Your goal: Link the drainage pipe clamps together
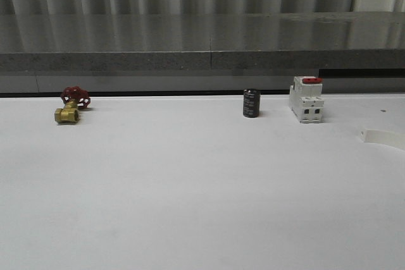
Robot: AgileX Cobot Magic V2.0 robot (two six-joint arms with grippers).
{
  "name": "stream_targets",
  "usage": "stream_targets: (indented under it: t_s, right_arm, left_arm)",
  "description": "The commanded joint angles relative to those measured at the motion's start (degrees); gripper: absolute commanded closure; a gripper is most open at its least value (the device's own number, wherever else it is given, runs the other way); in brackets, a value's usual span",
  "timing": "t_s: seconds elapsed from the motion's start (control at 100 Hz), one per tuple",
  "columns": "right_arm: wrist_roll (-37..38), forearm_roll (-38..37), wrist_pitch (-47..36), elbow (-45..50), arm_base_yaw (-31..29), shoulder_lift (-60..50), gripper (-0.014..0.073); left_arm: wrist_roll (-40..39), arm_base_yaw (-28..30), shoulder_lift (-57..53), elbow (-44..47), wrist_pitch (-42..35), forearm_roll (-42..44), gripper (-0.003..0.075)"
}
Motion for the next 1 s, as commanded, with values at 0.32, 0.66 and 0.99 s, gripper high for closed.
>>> stream_targets:
  t_s: [0.32,0.66,0.99]
  right_arm:
    - [-0.29,-0.31,-4.93,-0.9,-0.43,-1.08,0.0662]
    - [-0.29,-0.31,-4.93,-0.9,-0.43,-1.08,0.0662]
    - [-0.29,-0.31,-4.93,-0.9,-0.43,-1.08,0.0662]
  left_arm:
    - [-0.24,0.16,11.6,-4.75,-2.74,0.62,0.0206]
    - [-0.24,0.16,34.05,-13.08,-9.1,3.42,0.0206]
    - [3.49,7.07,48.14,-25.78,-5.36,5.29,0.0206]
